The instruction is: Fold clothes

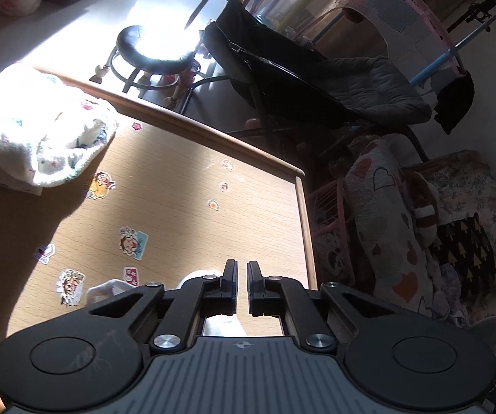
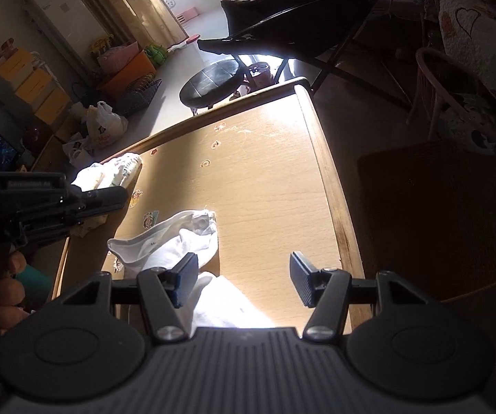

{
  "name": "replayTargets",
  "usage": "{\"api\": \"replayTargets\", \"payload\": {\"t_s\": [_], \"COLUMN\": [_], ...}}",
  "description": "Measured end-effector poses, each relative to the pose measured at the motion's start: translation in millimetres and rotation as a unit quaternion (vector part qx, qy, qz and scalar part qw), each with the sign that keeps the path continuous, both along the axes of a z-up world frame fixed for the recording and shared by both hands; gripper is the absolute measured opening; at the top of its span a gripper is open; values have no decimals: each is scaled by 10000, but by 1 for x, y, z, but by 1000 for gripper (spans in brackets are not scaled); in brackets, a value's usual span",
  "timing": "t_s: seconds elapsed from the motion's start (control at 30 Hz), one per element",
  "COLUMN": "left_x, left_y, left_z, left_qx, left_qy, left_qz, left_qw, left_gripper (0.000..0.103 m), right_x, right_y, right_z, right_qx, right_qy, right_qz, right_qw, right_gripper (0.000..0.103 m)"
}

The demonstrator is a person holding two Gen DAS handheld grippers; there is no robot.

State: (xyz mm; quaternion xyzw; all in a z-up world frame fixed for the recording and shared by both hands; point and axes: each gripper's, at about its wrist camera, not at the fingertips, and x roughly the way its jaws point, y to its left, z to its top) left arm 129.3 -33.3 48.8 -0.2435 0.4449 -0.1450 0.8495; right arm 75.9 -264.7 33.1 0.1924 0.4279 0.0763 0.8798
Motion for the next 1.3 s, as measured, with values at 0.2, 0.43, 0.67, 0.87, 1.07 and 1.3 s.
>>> {"api": "replayTargets", "payload": {"t_s": [0.2,0.43,0.67,0.87,1.07,1.3], "left_x": [-12,-40,-55,-72,-76,-73], "left_y": [27,45,49,62,85,81], "left_z": [2,20,32,43,42,38], "left_qx": [193,570,1593,1716,1037,1303], "left_qy": [67,-455,-473,-688,-713,-538], "left_qz": [131,758,840,795,1194,1092], "left_qw": [9997,9944,9825,9795,9848,9840], "left_gripper": [32,53,53,53,54,100], "right_x": [14,5,-5,-13,-19,3], "right_y": [15,38,46,55,47,51], "right_z": [4,3,19,40,41,28], "right_qx": [79,34,-357,-1283,-1100,-1145], "right_qy": [29,-1,-757,-1560,-1660,-1101], "right_qz": [96,237,187,-164,-921,-652], "right_qw": [9999,9997,9963,9793,9756,9852], "right_gripper": [58,58,64,87,93,93]}}
